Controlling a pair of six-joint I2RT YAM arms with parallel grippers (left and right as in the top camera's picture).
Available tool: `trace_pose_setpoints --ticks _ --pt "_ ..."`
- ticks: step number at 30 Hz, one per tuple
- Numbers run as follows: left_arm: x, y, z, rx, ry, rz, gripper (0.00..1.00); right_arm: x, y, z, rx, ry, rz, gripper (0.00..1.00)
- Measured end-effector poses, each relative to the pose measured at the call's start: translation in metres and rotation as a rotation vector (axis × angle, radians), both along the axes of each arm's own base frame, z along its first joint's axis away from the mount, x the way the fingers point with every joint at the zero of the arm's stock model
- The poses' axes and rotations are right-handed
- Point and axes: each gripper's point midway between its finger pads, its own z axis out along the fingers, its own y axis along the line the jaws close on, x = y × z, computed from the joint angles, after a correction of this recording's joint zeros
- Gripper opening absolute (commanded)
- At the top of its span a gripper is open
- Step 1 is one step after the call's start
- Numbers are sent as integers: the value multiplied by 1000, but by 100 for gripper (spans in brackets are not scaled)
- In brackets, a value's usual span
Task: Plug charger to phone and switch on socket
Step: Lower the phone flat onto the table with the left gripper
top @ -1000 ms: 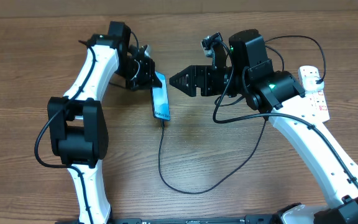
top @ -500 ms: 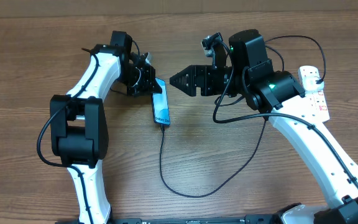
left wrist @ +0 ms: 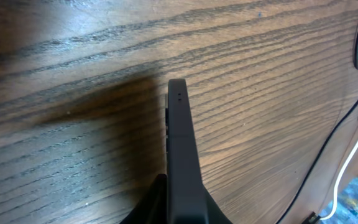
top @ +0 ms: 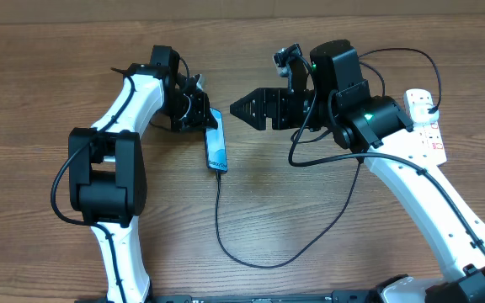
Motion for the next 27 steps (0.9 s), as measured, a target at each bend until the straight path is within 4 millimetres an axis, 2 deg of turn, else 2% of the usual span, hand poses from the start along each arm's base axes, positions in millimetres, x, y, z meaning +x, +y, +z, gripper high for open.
trace_pose_setpoints --ticks 15,27 --pt "6 19 -11 129 -26 16 15 1 -1 -1 -6 -3 -7 83" --pt "7 19 -13 168 -39 9 16 1 -1 -1 -6 -2 -7 83"
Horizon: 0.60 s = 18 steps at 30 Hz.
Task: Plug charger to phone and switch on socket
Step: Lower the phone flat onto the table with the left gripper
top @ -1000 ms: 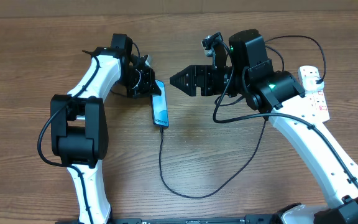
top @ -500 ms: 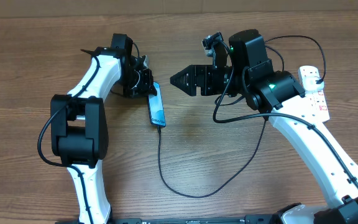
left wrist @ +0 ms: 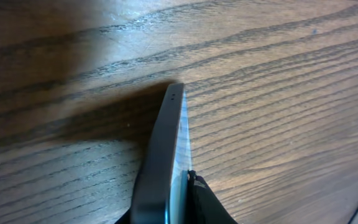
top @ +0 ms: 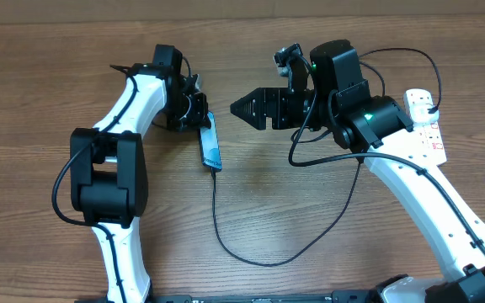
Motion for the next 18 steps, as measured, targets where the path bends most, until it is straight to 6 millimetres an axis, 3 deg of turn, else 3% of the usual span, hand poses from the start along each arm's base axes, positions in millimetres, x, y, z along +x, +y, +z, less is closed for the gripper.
trace_pose_setpoints --ticks 18 --pt "5 8 -2 69 -28 5 21 0 0 0 0 -1 0 83"
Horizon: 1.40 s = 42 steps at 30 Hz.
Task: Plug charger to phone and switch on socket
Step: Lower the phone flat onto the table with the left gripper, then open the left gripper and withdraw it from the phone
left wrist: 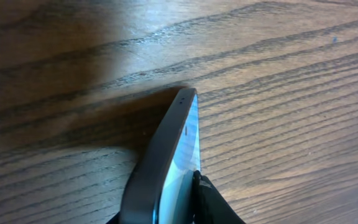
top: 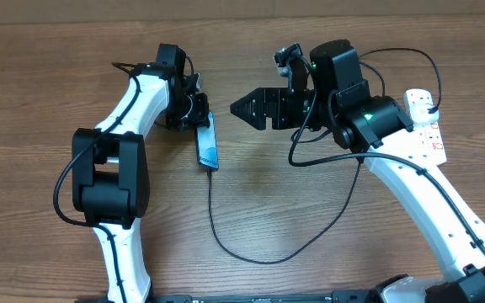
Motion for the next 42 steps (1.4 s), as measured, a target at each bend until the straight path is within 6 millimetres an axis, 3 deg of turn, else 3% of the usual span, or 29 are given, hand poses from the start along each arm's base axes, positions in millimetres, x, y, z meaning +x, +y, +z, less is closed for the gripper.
trace_pose_setpoints --ticks 7,30,42 --pt "1 5 -2 31 -5 4 31 0 0 0 0 0 0 83" --pt "-11 -15 -3 45 19 -41 33 0 0 0 -1 1 0 83" --pt "-19 -35 -12 -96 27 -59 35 0 0 0 -1 2 0 83"
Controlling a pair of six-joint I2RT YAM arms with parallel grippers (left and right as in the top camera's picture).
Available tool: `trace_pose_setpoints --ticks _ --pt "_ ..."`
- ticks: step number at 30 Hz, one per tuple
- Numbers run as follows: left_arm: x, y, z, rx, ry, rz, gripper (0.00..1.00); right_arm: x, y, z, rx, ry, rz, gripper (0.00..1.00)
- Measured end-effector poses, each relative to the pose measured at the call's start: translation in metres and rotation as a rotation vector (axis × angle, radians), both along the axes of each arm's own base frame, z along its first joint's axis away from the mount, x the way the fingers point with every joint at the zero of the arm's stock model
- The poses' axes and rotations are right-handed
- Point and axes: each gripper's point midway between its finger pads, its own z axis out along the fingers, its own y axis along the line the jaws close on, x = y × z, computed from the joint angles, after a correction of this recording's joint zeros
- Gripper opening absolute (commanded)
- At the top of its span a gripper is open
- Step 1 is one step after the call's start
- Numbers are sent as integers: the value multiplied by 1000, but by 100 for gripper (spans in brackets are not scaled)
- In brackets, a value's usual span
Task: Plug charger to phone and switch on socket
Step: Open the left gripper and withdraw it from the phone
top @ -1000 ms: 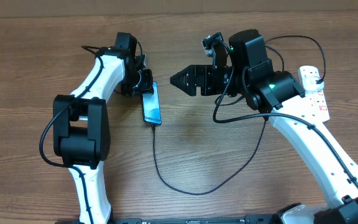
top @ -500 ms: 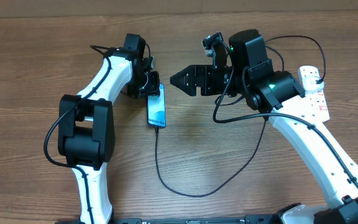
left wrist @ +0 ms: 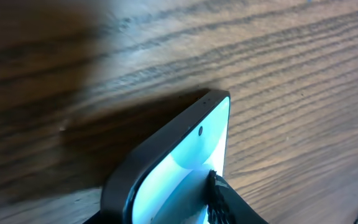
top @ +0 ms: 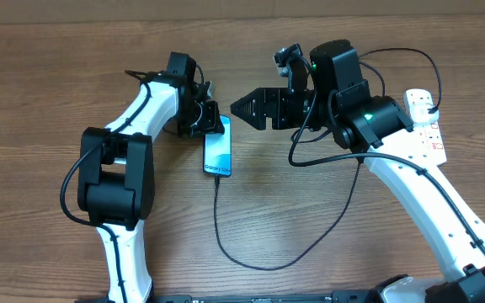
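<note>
The phone point(top: 217, 148) lies left of the table's middle with its lit screen almost face up. My left gripper point(top: 208, 123) is shut on the phone's far end. In the left wrist view the phone point(left wrist: 179, 155) fills the lower centre, with one black finger pad point(left wrist: 225, 202) pressed on the screen side. A black charger cable point(top: 226, 244) is plugged into the phone's near end and loops toward the right. My right gripper point(top: 236, 107) hovers just right of the phone, pointing left, its tips together and empty. The white socket strip point(top: 425, 122) lies at the far right.
The right arm's body point(top: 348, 93) stands between the phone and the socket strip. Black cables run over and around that arm. A white plug point(top: 419, 99) sits in the strip.
The phone has turned from nearly on edge to almost flat with its screen up, and sits slightly further right. My left gripper still holds it. The right arm has not moved.
The left gripper held the phone tilted with the cable plugged in at its near end. Then the phone stood on edge and had shifted a little left. Now it lies nearly flat, screen lit and facing up. The right arm stayed still throughout.
</note>
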Motion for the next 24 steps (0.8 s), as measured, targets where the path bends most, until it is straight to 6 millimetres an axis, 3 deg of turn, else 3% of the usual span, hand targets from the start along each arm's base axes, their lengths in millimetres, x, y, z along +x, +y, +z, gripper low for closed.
trace_pose_setpoints --ticks 18,24 --pt "-2 -4 1 -23 -2 -3 53 0 0 0 0 0 0 83" --pt "-1 -4 3 -25 -7 -5 68 0 0 0 0 0 0 83"
